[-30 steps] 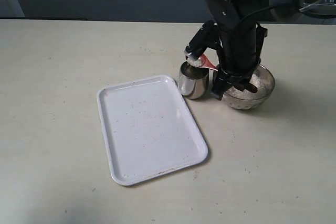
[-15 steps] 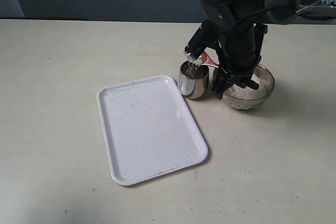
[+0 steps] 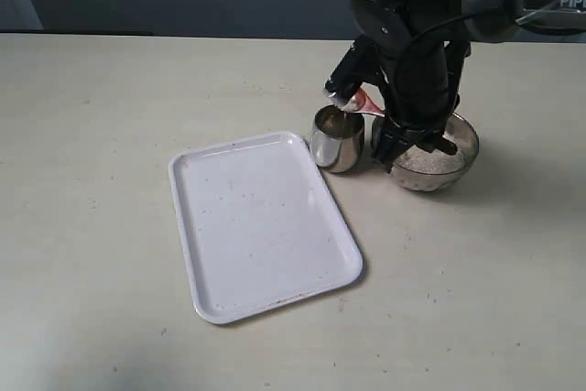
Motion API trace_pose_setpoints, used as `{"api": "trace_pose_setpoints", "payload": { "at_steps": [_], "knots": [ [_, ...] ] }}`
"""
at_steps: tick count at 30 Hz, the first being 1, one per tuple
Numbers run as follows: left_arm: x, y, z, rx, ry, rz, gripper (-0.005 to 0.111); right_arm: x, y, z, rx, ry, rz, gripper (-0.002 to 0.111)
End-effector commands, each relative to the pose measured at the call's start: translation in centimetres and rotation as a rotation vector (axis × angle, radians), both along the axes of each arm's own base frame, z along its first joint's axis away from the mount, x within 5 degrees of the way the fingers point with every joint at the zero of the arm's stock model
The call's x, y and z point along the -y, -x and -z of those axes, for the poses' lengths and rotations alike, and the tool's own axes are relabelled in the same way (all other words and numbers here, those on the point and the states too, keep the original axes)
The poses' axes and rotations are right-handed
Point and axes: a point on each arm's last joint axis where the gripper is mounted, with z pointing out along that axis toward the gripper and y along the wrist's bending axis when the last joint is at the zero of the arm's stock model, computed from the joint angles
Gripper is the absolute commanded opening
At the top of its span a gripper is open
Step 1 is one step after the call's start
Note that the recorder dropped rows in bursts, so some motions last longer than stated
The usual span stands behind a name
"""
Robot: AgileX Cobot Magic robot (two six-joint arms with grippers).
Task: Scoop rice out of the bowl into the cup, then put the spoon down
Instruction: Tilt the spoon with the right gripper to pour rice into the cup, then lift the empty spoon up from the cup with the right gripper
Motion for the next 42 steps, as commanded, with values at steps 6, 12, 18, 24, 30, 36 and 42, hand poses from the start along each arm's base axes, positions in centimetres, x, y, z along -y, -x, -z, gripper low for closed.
{"api": "trace_pose_setpoints", "payload": {
  "at_steps": [6, 12, 18, 24, 30, 36, 42],
  "knots": [
    [0.0, 0.0, -0.3, 0.017, 0.007, -0.004, 0.001, -0.7, 0.5, -0.6, 0.061, 0.081, -0.040, -0.001],
    [0.0, 0.0, -0.3, 0.017, 0.007, -0.004, 0.001, -1.4, 1.0, -0.7, 0.077, 0.104, -0.069, -0.001],
    [0.0, 0.0, -0.3, 0.017, 0.007, -0.004, 0.001, -1.2, 0.9, -0.9, 0.099, 0.138, -0.065, -0.001],
    [0.0, 0.0, -0.3, 0.017, 0.007, -0.004, 0.001, -1.2, 0.8, -1.0, 0.125, 0.140, -0.048, -0.001],
    [0.0, 0.0, -0.3, 0.017, 0.007, -0.004, 0.001, -1.2, 0.8, -1.0, 0.126, 0.139, -0.046, -0.001],
    [0.0, 0.0, -0.3, 0.017, 0.007, -0.004, 0.001, -1.9, 1.1, -1.3, 0.171, 0.161, -0.078, -0.001],
    [0.0, 0.0, -0.3, 0.017, 0.007, -0.004, 0.001, -2.4, 1.4, -1.4, 0.186, 0.166, -0.095, -0.001]
  ]
}}
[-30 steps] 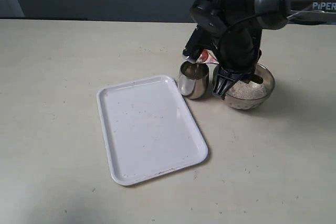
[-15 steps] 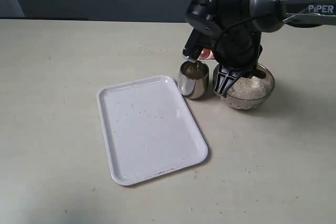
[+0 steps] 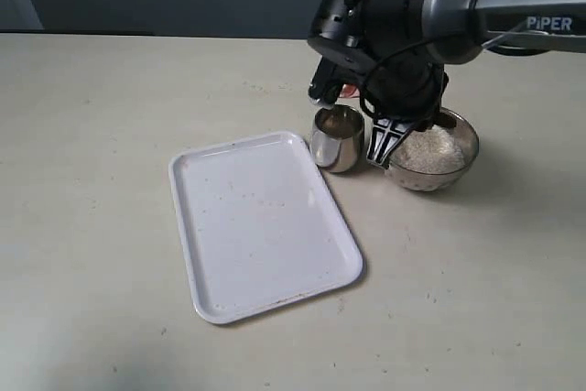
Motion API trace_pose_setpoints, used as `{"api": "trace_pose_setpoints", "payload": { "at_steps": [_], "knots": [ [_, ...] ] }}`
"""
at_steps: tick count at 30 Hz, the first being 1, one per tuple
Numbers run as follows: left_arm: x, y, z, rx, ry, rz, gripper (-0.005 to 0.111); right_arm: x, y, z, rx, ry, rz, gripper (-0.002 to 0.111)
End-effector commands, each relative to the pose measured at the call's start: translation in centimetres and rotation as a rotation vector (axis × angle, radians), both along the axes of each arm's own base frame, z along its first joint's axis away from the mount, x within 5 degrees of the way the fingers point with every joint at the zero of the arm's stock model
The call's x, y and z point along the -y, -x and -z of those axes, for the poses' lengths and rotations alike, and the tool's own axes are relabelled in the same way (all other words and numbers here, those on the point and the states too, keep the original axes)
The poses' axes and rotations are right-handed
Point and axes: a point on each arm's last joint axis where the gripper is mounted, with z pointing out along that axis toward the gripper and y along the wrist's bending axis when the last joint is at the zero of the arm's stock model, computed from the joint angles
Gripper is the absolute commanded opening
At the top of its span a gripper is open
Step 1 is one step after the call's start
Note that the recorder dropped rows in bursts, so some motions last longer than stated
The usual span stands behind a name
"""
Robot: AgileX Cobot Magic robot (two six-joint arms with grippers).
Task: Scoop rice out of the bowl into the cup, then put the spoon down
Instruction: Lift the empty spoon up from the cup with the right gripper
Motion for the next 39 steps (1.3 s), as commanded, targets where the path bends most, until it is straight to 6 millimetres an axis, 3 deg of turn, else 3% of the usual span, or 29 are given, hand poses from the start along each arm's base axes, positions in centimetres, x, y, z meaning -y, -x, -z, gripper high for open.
{"api": "trace_pose_setpoints", "payload": {
  "at_steps": [1, 18, 26, 39],
  "knots": [
    [0.0, 0.0, -0.3, 0.017, 0.007, -0.004, 0.001, -0.2, 0.0, -0.3, 0.021, 0.000, -0.002, -0.001],
    [0.0, 0.0, -0.3, 0.017, 0.007, -0.004, 0.001, 0.8, 0.5, 1.2, 0.039, 0.037, 0.046, -0.001],
    [0.0, 0.0, -0.3, 0.017, 0.007, -0.004, 0.001, 0.9, 0.4, 1.0, 0.081, 0.025, 0.076, -0.001],
    [0.0, 0.0, -0.3, 0.017, 0.007, -0.004, 0.001, 0.3, 0.4, 2.4, 0.082, 0.055, 0.068, -0.001]
  ]
}}
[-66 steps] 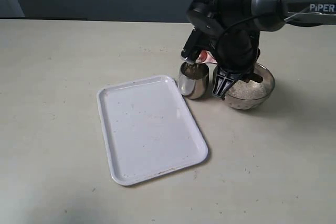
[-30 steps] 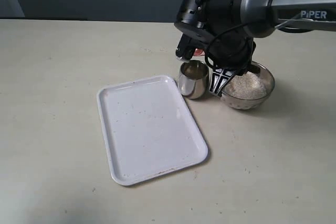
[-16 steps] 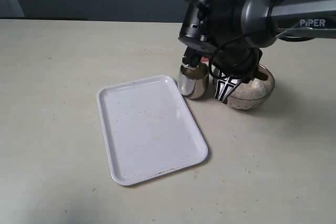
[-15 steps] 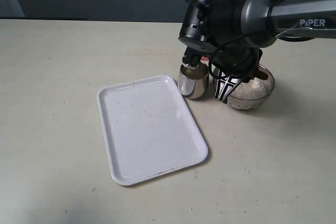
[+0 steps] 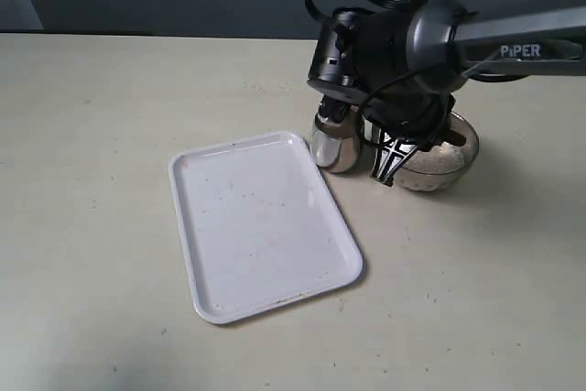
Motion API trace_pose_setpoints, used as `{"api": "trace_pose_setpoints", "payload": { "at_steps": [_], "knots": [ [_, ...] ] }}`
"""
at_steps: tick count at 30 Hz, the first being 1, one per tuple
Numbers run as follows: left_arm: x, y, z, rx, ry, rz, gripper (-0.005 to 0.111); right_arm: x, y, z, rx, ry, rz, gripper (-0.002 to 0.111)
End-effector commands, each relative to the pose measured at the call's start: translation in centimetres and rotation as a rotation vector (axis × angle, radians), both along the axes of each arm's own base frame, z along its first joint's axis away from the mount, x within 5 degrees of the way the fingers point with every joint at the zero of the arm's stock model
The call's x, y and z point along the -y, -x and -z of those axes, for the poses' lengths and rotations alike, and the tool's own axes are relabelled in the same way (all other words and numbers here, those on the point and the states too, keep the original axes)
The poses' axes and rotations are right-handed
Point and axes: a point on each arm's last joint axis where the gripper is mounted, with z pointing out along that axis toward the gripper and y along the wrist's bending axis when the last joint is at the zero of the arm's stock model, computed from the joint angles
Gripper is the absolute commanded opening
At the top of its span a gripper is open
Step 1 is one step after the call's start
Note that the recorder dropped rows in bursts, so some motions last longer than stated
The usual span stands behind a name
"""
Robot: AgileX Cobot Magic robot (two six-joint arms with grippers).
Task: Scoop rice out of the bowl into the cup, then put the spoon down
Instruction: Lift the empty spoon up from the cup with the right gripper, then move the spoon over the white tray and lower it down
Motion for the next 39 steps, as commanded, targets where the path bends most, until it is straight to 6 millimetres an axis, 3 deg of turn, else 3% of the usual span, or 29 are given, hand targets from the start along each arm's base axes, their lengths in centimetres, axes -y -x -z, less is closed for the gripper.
{"api": "trace_pose_setpoints", "payload": {
  "at_steps": [1, 11, 14, 19, 24, 32, 39],
  "knots": [
    [0.0, 0.0, -0.3, 0.017, 0.007, -0.004, 0.001, -0.6, 0.3, -0.3, 0.024, 0.011, -0.028, -0.001],
    [0.0, 0.0, -0.3, 0.017, 0.007, -0.004, 0.001, -0.6, 1.5, -3.7, 0.064, -0.103, -0.003, -0.001],
    [0.0, 0.0, -0.3, 0.017, 0.007, -0.004, 0.001, -0.8, 2.7, -5.2, 0.002, -0.240, 0.065, -0.001],
    [0.0, 0.0, -0.3, 0.017, 0.007, -0.004, 0.001, -3.8, 4.6, -6.4, -0.249, -0.572, -0.012, -0.001],
    [0.0, 0.0, -0.3, 0.017, 0.007, -0.004, 0.001, -6.0, 5.5, -4.3, -0.439, -0.713, -0.023, -0.001],
    [0.0, 0.0, -0.2, 0.015, 0.007, -0.004, 0.001, -7.3, 4.8, 1.1, -0.509, -0.675, 0.029, -0.001],
    [0.0, 0.0, -0.2, 0.015, 0.007, -0.004, 0.001, -8.3, 4.3, 2.8, -0.523, -0.705, 0.044, -0.001]
  ]
}}
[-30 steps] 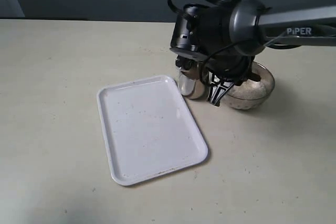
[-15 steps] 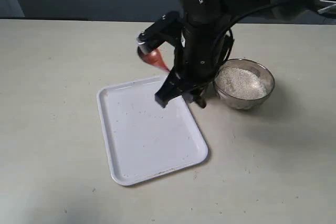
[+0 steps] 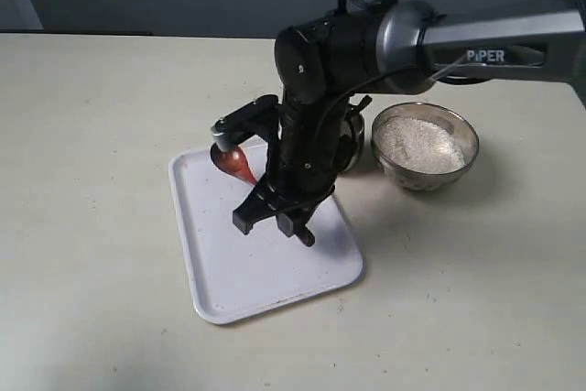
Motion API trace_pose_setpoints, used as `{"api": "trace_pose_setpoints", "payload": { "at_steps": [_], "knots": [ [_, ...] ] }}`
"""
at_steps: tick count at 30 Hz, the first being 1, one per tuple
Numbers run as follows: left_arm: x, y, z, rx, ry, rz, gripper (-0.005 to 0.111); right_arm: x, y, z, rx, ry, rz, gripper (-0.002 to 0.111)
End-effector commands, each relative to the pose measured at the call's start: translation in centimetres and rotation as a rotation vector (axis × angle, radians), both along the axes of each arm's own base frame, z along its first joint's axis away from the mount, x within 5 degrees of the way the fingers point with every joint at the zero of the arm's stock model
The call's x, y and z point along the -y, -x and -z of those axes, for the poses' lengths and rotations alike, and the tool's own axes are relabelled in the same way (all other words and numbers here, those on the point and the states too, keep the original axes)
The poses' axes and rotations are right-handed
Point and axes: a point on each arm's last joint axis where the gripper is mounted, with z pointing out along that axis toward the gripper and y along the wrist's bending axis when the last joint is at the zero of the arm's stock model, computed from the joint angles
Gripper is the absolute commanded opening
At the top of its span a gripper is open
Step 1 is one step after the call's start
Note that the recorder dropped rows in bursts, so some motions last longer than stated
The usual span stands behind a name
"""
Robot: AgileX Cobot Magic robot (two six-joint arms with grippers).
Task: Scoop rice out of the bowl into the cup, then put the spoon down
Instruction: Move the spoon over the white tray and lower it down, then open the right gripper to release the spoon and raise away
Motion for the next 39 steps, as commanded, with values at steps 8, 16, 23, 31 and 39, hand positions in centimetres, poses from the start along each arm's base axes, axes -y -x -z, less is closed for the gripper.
{"api": "trace_pose_setpoints", "payload": {
  "at_steps": [8, 16, 23, 31, 39],
  "knots": [
    [0.0, 0.0, -0.2, 0.015, 0.007, -0.004, 0.001, -0.5, -0.5, 0.8, -0.001, -0.009, -0.004, -0.001],
    [0.0, 0.0, -0.2, 0.015, 0.007, -0.004, 0.001, -0.5, -0.5, 0.8, -0.006, -0.004, -0.005, 0.023],
    [0.0, 0.0, -0.2, 0.015, 0.007, -0.004, 0.001, -0.3, -0.7, 0.8, 0.001, -0.004, -0.002, 0.026],
    [0.0, 0.0, -0.3, 0.017, 0.007, -0.004, 0.001, 1.2, -3.0, -5.2, 0.177, -0.136, 0.053, 0.000],
    [0.0, 0.0, -0.3, 0.017, 0.007, -0.004, 0.001, 9.3, -3.6, -18.8, 0.560, -0.407, 0.207, -0.001]
  ]
}}
